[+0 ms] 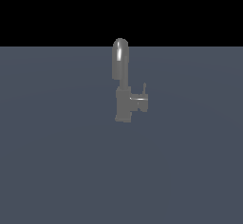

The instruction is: Turn on the faucet by rotating a designated handle.

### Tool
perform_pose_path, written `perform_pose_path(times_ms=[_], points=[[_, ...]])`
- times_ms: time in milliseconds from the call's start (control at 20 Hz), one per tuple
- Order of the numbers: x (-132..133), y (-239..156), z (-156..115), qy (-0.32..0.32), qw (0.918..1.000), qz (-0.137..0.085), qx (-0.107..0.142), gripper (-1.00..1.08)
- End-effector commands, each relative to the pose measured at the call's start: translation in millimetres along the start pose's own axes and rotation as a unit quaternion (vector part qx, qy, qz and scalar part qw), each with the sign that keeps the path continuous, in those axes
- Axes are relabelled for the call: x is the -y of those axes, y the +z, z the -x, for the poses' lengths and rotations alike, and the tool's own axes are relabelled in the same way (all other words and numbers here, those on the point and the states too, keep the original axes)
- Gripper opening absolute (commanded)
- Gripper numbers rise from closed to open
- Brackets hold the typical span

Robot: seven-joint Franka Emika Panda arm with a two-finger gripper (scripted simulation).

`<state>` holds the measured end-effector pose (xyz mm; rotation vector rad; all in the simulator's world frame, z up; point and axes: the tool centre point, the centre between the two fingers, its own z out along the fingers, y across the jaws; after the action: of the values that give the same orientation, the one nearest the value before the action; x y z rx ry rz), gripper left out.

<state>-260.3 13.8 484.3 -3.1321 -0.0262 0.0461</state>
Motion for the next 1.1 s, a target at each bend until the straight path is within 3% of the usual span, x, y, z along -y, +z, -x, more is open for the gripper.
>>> perform_pose_path(times_ms=[0,550,1050], points=[[0,0,0,0.000,1.0000,0.000,0.000,-1.00],[0,1,-17,0.021,0.9994,-0.020,0.017,-1.00],[-4,8,-64,0.078,0.9918,-0.077,0.065,-1.00]])
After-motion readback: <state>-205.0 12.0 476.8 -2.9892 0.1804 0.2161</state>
